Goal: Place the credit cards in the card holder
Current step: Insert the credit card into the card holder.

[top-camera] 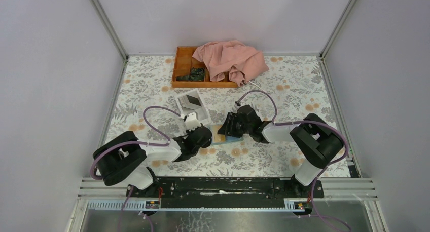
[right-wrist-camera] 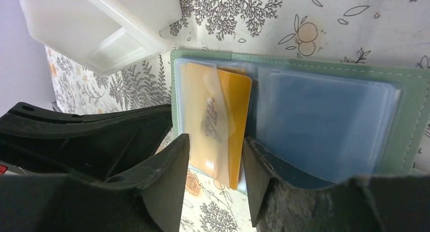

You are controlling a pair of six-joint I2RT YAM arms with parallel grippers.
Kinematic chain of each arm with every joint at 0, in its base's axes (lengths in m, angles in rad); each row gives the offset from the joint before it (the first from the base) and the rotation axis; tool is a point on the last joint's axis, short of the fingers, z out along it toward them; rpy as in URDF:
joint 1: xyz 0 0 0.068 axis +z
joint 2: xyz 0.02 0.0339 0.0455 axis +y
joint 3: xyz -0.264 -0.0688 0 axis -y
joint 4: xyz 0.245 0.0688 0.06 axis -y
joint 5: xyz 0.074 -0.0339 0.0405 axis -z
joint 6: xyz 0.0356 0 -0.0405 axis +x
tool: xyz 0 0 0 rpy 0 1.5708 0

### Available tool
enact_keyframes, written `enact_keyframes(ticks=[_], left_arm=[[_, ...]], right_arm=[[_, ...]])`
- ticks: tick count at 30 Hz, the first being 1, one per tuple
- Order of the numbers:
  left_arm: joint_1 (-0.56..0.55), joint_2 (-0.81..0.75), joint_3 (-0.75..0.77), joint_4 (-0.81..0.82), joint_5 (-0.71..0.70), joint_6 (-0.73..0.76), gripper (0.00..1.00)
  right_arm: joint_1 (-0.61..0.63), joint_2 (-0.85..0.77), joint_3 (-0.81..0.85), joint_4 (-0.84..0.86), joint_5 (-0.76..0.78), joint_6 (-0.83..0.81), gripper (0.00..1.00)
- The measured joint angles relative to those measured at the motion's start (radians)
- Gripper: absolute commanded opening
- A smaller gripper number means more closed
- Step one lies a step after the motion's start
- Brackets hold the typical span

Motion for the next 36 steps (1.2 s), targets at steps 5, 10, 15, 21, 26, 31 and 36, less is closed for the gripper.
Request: enact_keyframes(ticks=[5, 10, 15, 21, 26, 31, 36], left_arm=[[0.000, 0.002, 0.000, 0.007, 0.008, 0.000, 0.00], [-0.001, 0.008, 0.002, 0.016, 0.017, 0.000, 0.00], [-0.001, 0.010, 0.003, 0.020, 0.020, 0.000, 0.00], [-0.005, 0.022, 0.010, 0.034, 0.024, 0.001, 0.00], [-0.006, 0.039, 0.024, 0.040, 0.027, 0.007, 0.00], [-0.006, 0.060, 0.044, 0.040, 0.030, 0.013, 0.00], [-0.006, 0.079, 0.066, 0.035, 0.029, 0.023, 0.00]], right_arm=[[0.005, -0.019, 0.018, -0.068, 0.031, -0.027, 0.52], [0.012, -0.028, 0.046, -0.140, 0.069, -0.057, 0.52], [0.029, -0.028, 0.073, -0.188, 0.111, -0.083, 0.52], [0.047, -0.028, 0.091, -0.220, 0.154, -0.111, 0.52], [0.049, -0.028, 0.101, -0.237, 0.176, -0.130, 0.52], [0.055, -0.028, 0.114, -0.263, 0.195, -0.153, 0.52], [0.061, -0.022, 0.130, -0.285, 0.208, -0.176, 0.52]])
